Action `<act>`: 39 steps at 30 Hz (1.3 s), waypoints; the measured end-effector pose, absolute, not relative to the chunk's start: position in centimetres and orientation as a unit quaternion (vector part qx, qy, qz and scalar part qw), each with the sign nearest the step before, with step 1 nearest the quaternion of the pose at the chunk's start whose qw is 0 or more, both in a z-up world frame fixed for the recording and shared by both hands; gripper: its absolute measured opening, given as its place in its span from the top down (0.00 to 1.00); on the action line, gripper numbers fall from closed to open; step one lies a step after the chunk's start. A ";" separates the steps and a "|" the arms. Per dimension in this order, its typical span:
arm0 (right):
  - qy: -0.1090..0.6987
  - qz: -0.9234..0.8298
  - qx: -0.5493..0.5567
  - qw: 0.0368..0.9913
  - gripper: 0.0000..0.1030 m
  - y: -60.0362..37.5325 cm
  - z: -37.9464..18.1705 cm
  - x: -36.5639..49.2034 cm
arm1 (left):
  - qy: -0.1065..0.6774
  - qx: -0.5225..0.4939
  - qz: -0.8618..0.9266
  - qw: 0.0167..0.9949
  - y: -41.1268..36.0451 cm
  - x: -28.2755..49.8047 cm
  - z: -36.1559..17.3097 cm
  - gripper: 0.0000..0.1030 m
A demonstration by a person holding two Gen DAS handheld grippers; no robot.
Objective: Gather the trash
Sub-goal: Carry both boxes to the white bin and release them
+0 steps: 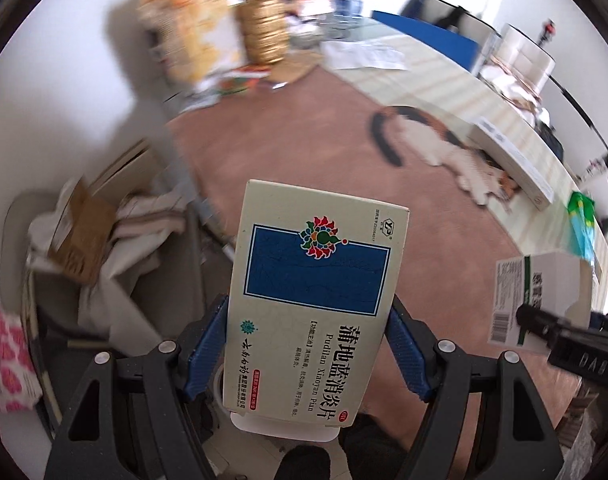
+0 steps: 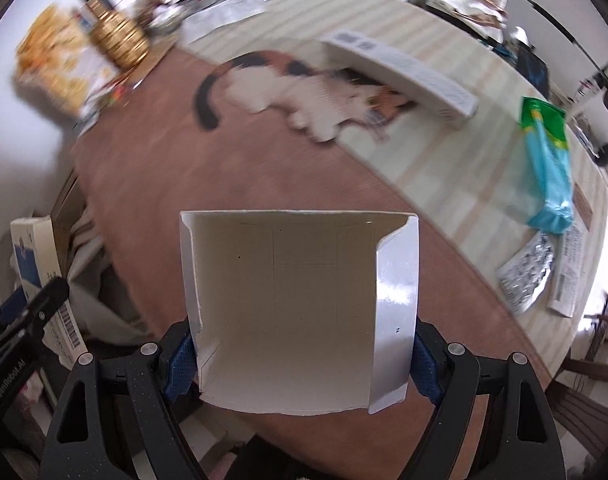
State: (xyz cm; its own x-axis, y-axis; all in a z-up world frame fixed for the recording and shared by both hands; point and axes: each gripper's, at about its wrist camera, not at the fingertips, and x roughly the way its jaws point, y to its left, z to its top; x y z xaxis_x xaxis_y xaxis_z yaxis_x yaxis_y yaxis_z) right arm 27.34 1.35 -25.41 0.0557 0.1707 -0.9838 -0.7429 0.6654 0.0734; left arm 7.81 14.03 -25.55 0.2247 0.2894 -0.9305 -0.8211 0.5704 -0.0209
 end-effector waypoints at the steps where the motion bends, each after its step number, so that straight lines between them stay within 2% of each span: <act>1: 0.602 0.345 -0.242 0.678 0.16 1.9 -25.7 25.6 | 0.493 -0.276 0.383 0.731 14.1 6.5 -25.7 0.29; 7: 0.604 0.392 -0.282 0.634 0.16 4.3 -28.9 16.6 | 0.488 -0.333 0.410 0.694 15.0 -2.4 -28.6 0.29; 12: 0.618 0.419 -0.300 0.593 0.16 5.6 -33.9 10.0 | 0.492 -0.385 0.417 0.660 15.4 -8.5 -33.5 0.29; 15: 0.637 0.425 -0.304 0.568 0.16 5.8 -38.3 7.2 | 0.490 -0.437 0.404 0.636 15.9 -12.1 -38.9 0.29; 19: 0.665 0.422 -0.312 0.531 0.16 5.7 -47.2 3.9 | 0.487 -0.509 0.372 0.605 16.4 -15.8 -47.8 0.29; 25: 0.730 0.393 -0.305 0.469 0.15 4.4 -62.7 1.6 | 0.477 -0.604 0.324 0.550 17.1 -20.3 -62.6 0.27; 26: 0.738 0.388 -0.304 0.461 0.14 4.1 -65.0 1.3 | 0.478 -0.609 0.325 0.544 17.1 -20.9 -64.5 0.24; 27: 0.745 0.383 -0.306 0.453 0.14 3.9 -67.5 0.9 | 0.478 -0.615 0.325 0.537 17.1 -21.4 -66.2 0.11; 28: 0.749 0.380 -0.309 0.446 0.13 3.7 -69.6 0.5 | 0.477 -0.623 0.324 0.529 17.0 -22.0 -68.1 0.05; 30: 0.753 0.380 -0.322 0.431 0.11 3.4 -73.2 -0.3 | 0.476 -0.629 0.330 0.519 16.8 -22.9 -70.9 0.02; 32: 0.752 0.378 -0.333 0.426 0.00 3.1 -76.3 -0.8 | 0.484 -0.625 0.335 0.512 16.4 -22.9 -72.5 0.02; 35: 0.747 0.375 -0.355 0.419 0.00 3.0 -78.6 -1.7 | 0.492 -0.614 0.353 0.506 15.9 -23.4 -73.5 0.02; 39: 0.703 0.378 -0.407 0.443 0.00 3.4 -78.4 -2.8 | 0.518 -0.566 0.397 0.504 14.9 -24.1 -73.2 0.02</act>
State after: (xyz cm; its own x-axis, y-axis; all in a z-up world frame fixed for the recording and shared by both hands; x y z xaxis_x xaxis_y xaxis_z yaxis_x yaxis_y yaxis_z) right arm -2.78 3.40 -78.36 -0.2754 -0.2373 -0.9316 -0.9080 0.3825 0.1710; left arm -24.15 14.88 -73.23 0.1491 -0.1865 -0.9711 -0.9861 0.0445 -0.1599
